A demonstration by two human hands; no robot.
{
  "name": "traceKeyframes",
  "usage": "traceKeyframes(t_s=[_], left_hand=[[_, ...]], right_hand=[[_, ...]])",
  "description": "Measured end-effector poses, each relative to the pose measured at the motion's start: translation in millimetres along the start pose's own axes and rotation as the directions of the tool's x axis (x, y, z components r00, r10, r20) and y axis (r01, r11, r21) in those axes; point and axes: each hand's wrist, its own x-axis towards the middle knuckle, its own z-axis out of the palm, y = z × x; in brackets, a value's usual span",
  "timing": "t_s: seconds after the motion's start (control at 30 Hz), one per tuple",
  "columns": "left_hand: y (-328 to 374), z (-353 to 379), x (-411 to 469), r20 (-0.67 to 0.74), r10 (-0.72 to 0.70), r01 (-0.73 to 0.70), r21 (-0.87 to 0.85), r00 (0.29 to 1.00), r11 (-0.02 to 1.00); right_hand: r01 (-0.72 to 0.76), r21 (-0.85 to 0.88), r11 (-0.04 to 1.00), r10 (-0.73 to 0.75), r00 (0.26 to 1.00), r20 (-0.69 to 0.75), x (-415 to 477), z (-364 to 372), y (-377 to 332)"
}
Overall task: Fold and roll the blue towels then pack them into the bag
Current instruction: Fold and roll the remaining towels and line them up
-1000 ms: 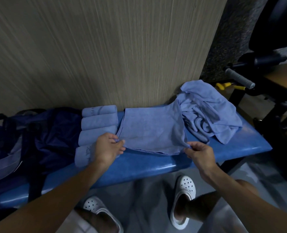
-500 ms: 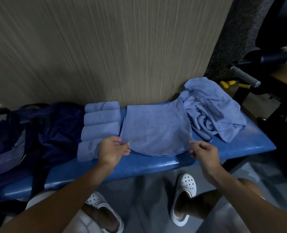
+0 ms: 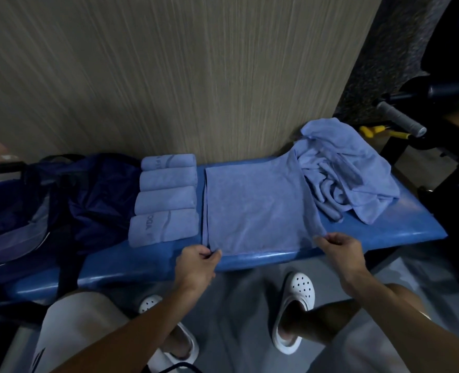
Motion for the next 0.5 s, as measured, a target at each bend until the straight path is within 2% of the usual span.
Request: traceKeyframes(t_s=[0.27,0.5], left_hand=[[7.3,-1.6,6.7,-0.074,-0.052,0.047,-0.065,0.996,0.997],[9.4,-7.0,0.6,-0.194,0.034,-0.036,-0.005,0.980,0.999]], right_hand=[[-0.028,-0.040,0.999,0.026,0.999,-0.040,12.7,6.9,-4.6],[0.016,-0.093,0.996,-0.018,0.999,-0.026,17.1,5.9,4.5]])
